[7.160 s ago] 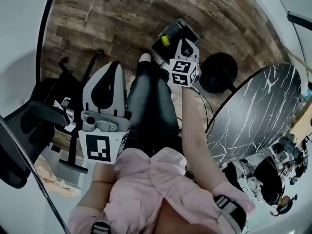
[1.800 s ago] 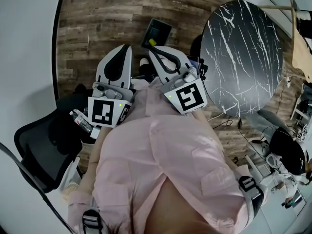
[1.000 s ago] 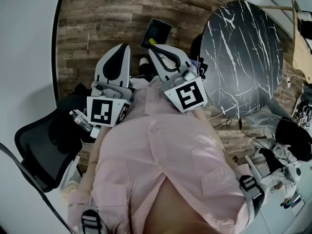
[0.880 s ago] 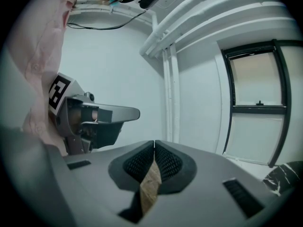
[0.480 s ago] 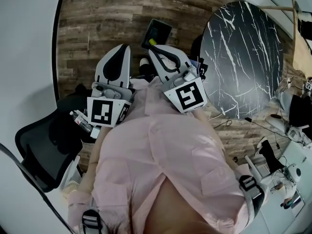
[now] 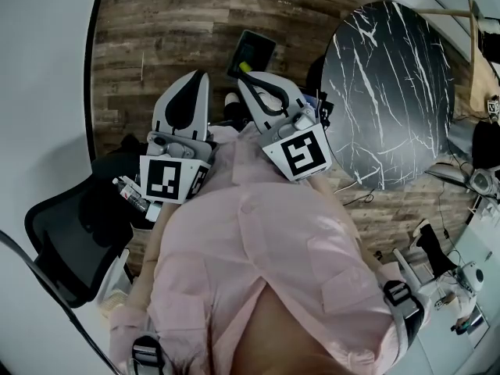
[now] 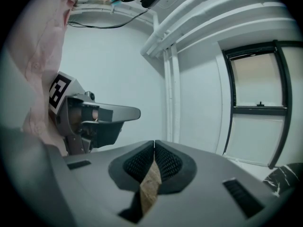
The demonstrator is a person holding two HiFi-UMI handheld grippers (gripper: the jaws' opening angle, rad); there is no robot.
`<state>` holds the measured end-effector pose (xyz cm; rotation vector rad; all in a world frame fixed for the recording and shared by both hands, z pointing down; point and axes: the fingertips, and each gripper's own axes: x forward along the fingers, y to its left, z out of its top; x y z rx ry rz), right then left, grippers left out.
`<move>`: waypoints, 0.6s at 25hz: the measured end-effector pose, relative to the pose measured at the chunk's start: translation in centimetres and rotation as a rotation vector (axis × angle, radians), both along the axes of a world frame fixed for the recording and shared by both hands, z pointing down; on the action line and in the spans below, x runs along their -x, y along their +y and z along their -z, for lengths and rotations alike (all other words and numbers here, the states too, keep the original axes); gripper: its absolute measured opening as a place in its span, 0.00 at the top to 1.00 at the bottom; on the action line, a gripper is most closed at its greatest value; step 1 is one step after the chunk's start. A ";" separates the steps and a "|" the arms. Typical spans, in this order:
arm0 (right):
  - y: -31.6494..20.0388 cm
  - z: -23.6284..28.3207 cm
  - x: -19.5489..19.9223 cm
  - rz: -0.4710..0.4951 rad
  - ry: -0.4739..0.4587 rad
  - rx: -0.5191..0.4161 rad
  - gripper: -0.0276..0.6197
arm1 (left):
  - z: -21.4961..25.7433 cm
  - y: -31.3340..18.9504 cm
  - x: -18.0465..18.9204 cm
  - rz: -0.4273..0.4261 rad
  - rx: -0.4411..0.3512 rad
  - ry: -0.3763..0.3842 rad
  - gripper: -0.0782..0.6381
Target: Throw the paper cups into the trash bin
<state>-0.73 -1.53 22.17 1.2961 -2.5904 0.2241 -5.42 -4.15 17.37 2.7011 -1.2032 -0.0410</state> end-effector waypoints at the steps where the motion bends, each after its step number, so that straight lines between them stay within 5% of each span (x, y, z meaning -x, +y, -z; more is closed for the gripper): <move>1: 0.0 0.0 0.0 0.000 0.001 0.000 0.91 | -0.1 0.1 0.0 -0.001 0.009 -0.004 0.87; 15: 0.8 0.0 0.4 0.001 0.005 -0.004 0.91 | -0.4 0.9 0.3 0.002 0.047 -0.008 0.87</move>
